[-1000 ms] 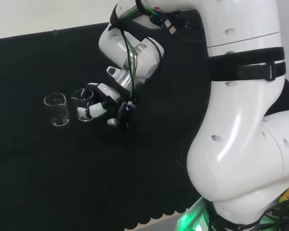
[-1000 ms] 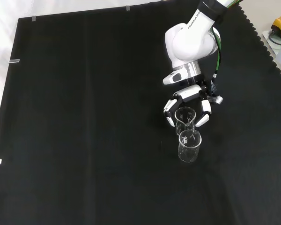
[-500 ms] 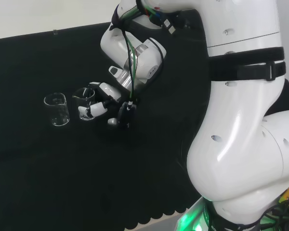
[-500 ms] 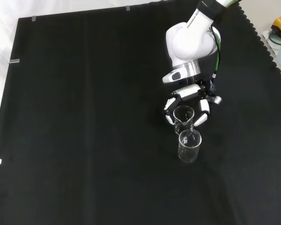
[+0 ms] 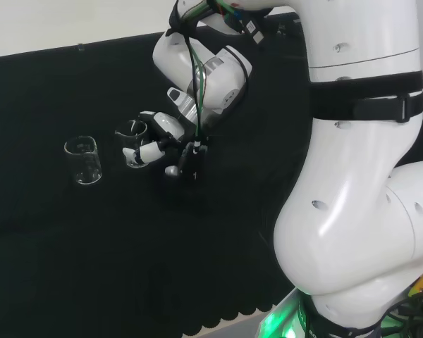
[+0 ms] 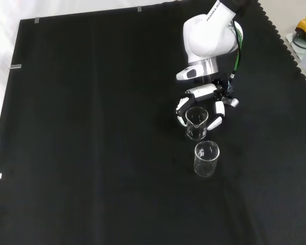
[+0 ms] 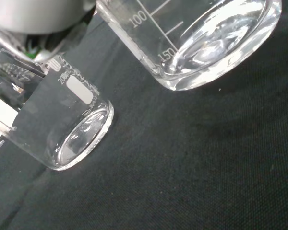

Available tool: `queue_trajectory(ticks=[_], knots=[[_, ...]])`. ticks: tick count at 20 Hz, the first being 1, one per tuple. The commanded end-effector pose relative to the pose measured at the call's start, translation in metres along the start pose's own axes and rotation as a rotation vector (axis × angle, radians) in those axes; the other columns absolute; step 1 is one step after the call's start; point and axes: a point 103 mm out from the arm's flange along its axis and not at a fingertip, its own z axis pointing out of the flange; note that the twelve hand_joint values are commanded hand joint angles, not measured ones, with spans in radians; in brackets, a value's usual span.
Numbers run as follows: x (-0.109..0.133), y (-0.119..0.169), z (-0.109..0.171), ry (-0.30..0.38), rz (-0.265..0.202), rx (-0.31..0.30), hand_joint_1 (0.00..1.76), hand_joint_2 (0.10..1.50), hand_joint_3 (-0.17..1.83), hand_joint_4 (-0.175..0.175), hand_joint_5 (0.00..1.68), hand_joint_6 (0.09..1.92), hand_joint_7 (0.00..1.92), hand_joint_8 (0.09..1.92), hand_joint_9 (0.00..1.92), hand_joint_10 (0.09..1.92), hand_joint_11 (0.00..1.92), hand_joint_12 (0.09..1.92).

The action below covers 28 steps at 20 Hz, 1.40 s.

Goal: Pick up the beaker on the right.

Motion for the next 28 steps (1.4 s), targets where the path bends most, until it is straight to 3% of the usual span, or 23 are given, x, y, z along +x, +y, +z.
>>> queue_trajectory(ticks=[1,9,20,24,28], knots=[[0.004,0.002,-0.007,-0.016,-0.025,0.012,1.06,0.49,1.12,-0.175,0.64,1.42,0.94,1.56,1.08,1.20,0.96,1.34],[0.019,0.003,-0.041,-0.073,-0.029,0.007,1.06,0.49,1.12,-0.175,0.63,1.43,0.94,1.56,1.09,1.21,0.97,1.34],[0.053,-0.002,-0.061,-0.116,-0.048,0.071,1.07,0.49,1.12,-0.175,0.64,1.44,0.94,1.56,1.10,1.21,0.97,1.34],[0.063,0.010,-0.042,-0.113,-0.034,0.035,1.07,0.49,1.12,-0.175,0.64,1.44,0.94,1.56,1.11,1.21,0.98,1.34],[0.065,0.003,-0.056,-0.095,-0.062,0.052,1.07,0.49,1.13,-0.175,0.64,1.45,0.94,1.56,1.11,1.21,0.98,1.34]])
